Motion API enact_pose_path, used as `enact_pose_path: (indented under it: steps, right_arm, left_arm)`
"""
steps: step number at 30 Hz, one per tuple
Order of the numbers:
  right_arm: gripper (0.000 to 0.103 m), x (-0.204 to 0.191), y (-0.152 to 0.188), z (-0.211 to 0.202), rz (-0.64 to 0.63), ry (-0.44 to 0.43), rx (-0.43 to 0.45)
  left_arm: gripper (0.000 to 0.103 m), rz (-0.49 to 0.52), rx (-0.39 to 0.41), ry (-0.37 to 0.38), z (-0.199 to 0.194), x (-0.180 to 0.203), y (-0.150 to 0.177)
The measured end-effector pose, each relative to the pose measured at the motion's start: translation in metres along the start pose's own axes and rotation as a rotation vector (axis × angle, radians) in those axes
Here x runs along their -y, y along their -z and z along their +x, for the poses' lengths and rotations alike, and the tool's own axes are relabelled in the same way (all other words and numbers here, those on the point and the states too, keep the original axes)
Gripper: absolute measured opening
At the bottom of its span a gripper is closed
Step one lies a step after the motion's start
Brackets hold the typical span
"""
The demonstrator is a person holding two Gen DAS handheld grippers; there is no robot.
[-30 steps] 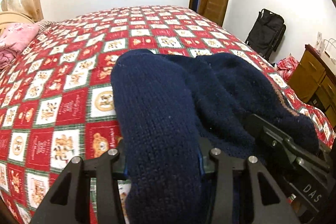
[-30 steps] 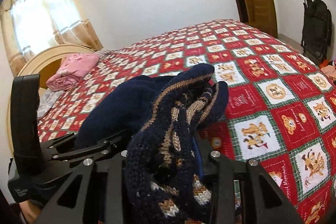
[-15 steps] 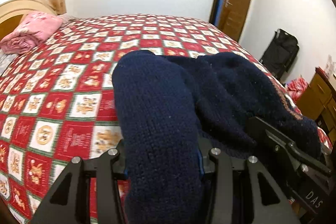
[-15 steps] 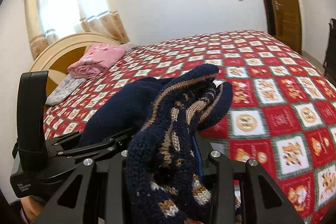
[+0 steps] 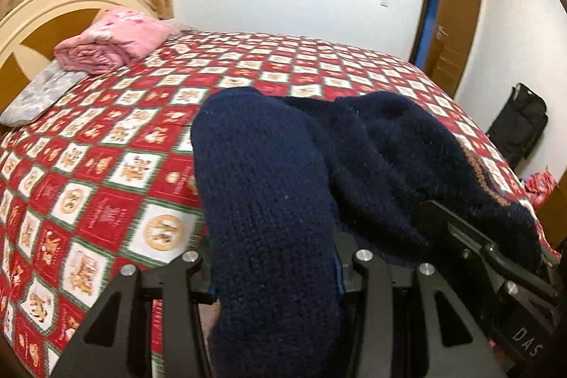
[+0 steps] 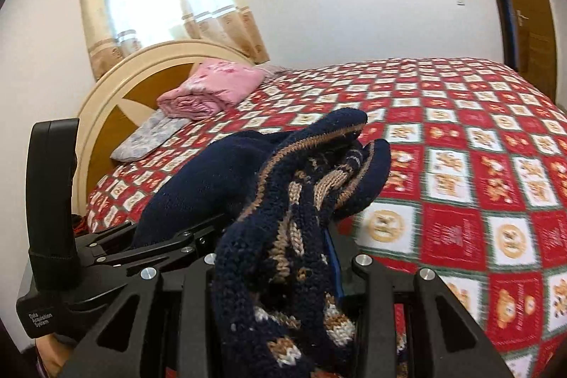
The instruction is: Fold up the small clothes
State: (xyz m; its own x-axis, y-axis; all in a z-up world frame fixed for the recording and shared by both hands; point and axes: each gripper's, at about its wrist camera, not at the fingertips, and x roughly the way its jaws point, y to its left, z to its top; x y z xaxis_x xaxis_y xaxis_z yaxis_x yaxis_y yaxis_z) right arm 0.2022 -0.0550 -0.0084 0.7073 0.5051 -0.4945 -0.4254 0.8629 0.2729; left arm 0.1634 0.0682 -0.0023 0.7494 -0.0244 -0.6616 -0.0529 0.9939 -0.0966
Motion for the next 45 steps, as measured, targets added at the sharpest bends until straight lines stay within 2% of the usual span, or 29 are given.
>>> enact_pose_path:
  steps: [8,13,17,19,21,25,29,38,41,45]
  right_arm:
    - [0.037,-0.017,-0.002,0.048,0.003,-0.066,0.024]
    - [0.037,-0.011,0.005,0.089,0.021,-0.025,0.007]
    - [0.037,0.002,0.025,0.128,0.036,0.034,-0.091]
    - [0.037,0.009,0.032,0.132,0.033,0.051,-0.091]
    - [0.037,0.009,0.034,0.133,0.019,0.054,-0.091]
    - [0.037,0.010,0.035,0.137,0.017,0.061,-0.101]
    - [0.037,0.020,0.035,0.140,0.078,0.040,-0.124]
    - [0.038,0.019,0.036,0.145,0.067,0.058,-0.176]
    - [0.038,0.013,0.036,0.146,0.033,0.082,-0.210]
    - [0.039,0.010,0.036,0.147,-0.005,0.097,-0.223]
  left_arm:
    - [0.046,0.007,0.031,-0.106,0.011,-0.032,-0.015]
    - [0.046,0.064,0.043,-0.175,0.042,-0.040,-0.017]
    - [0.046,0.069,-0.059,-0.188,0.081,-0.048,-0.005]
    - [0.047,0.057,-0.076,-0.210,0.088,-0.054,0.002]
    - [0.047,0.043,-0.064,-0.182,0.086,-0.061,0.006]
    - [0.048,0.046,-0.069,-0.181,0.087,-0.060,0.004]
    - [0.049,0.040,-0.075,-0.178,0.088,-0.059,0.005]
    - [0.052,0.003,-0.103,-0.154,0.094,-0.068,0.009]
    - [0.058,-0.035,-0.142,-0.132,0.093,-0.075,0.012]
    - [0.073,-0.052,-0.167,-0.134,0.088,-0.081,0.020]
